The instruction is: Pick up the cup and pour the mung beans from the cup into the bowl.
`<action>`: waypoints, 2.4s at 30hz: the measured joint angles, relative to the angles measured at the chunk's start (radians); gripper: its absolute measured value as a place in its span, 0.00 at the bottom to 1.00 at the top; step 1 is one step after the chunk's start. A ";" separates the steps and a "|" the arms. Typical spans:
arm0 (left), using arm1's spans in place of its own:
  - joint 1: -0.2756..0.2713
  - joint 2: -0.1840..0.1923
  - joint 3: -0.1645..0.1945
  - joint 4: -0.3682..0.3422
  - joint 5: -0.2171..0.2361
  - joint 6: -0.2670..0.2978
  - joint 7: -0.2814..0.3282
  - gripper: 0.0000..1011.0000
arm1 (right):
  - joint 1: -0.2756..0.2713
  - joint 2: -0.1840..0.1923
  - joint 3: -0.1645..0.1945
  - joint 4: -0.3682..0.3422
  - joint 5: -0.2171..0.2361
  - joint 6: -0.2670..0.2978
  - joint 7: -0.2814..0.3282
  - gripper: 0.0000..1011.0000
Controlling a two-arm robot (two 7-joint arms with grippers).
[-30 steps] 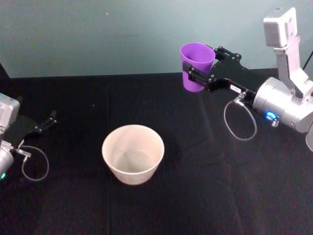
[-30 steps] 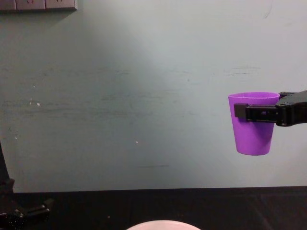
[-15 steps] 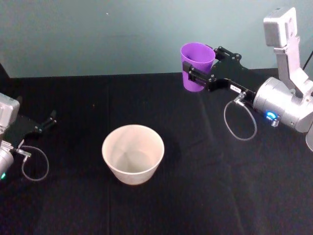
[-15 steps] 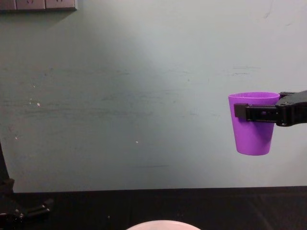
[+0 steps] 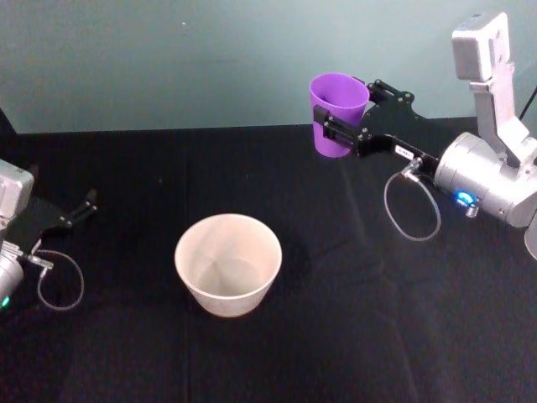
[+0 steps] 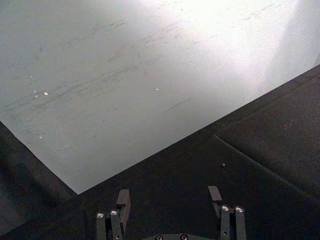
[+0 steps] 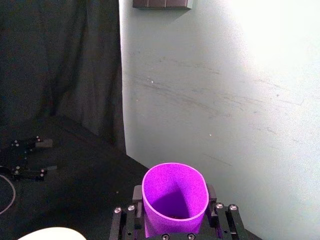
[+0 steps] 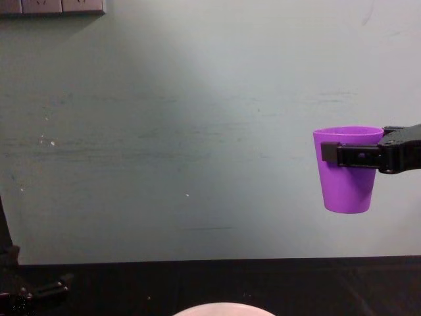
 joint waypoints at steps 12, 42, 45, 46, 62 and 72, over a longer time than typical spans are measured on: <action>0.000 0.000 0.000 0.000 0.000 0.000 0.000 1.00 | 0.000 0.000 0.000 0.000 0.000 0.000 0.000 0.71; 0.000 0.000 0.000 0.000 0.000 0.000 0.000 1.00 | 0.000 0.000 0.000 0.000 0.000 0.000 0.000 0.71; 0.000 0.000 0.000 0.000 0.000 0.000 0.000 1.00 | 0.000 0.000 0.000 0.000 0.000 0.000 0.000 0.71; 0.000 0.000 0.000 0.000 0.000 0.000 0.000 1.00 | 0.000 0.000 0.000 0.000 0.000 0.000 0.000 0.71; 0.000 0.000 0.000 0.000 0.000 0.000 0.000 1.00 | 0.000 0.000 0.000 0.000 0.000 0.000 0.000 0.71; 0.000 0.000 0.000 0.000 0.000 0.000 0.000 1.00 | 0.000 0.000 0.000 0.000 0.000 0.000 0.000 0.71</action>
